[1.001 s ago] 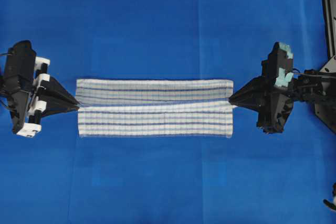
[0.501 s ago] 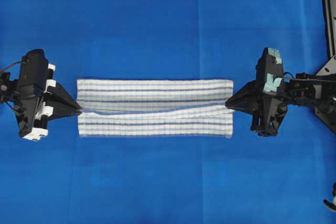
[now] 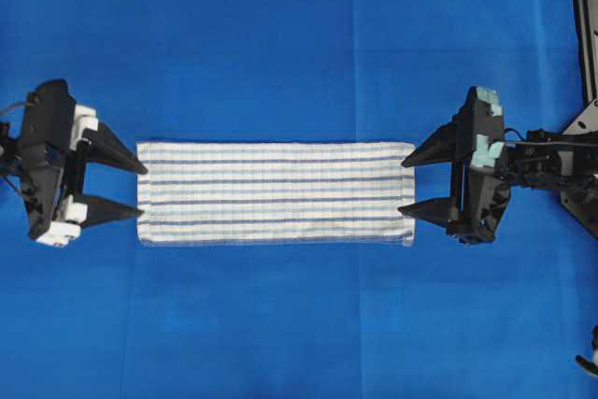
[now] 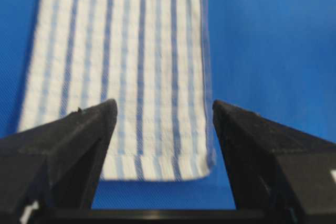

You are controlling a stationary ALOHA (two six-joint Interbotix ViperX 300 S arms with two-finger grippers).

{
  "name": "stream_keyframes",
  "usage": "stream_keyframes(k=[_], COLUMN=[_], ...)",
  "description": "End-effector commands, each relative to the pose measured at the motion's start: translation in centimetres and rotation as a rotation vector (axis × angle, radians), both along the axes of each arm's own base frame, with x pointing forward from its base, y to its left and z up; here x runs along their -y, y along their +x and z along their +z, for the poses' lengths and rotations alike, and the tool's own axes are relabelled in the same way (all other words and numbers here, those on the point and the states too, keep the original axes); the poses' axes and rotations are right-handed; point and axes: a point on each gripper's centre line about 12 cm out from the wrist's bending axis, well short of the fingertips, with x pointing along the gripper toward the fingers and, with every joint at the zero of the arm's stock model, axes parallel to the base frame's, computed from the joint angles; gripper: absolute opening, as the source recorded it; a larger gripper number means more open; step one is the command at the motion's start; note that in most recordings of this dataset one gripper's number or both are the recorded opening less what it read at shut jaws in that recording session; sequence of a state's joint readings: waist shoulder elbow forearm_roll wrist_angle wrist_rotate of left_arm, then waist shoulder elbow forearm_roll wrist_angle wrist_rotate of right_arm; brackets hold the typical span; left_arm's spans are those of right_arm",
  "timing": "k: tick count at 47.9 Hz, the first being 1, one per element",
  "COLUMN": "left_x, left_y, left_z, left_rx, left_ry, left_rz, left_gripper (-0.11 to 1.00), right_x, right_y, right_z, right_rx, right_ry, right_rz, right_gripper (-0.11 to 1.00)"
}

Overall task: Fold the blue towel.
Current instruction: 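Grasp the folded strip's left and right ends with both grippers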

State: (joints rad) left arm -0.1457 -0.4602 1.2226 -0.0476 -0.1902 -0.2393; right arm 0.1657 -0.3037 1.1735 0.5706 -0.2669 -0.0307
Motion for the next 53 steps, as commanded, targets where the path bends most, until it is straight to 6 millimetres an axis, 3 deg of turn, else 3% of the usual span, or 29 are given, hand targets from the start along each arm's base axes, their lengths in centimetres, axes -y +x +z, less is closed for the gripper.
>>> stream_keyframes(k=[1,19,39,53], left_x=[-0.8,-5.5,-6.0,-5.8], left_y=[-0.1,-0.6,0.7,1.3], left_z=[0.9,0.0,-3.9,-6.0], left_rx=[0.029,-0.039,-0.121,-0.203], left_ry=[0.009,0.072,0.078,0.075], left_rz=[0.026,0.185,0.196,0.185], left_gripper=[0.64,0.63,0.62,0.61], right_x=[0.6,4.8,5.7,5.7], right_y=[0.3,-0.1,0.5,0.7], right_z=[1.3,0.3,-3.2,-4.4], right_rx=[0.055,0.011,-0.089,-0.134], right_ry=[-0.010,-0.072,-0.107,-0.108], right_rz=[-0.016,-0.140,-0.180,-0.179], right_gripper=[0.85,0.85,0.82,0.67])
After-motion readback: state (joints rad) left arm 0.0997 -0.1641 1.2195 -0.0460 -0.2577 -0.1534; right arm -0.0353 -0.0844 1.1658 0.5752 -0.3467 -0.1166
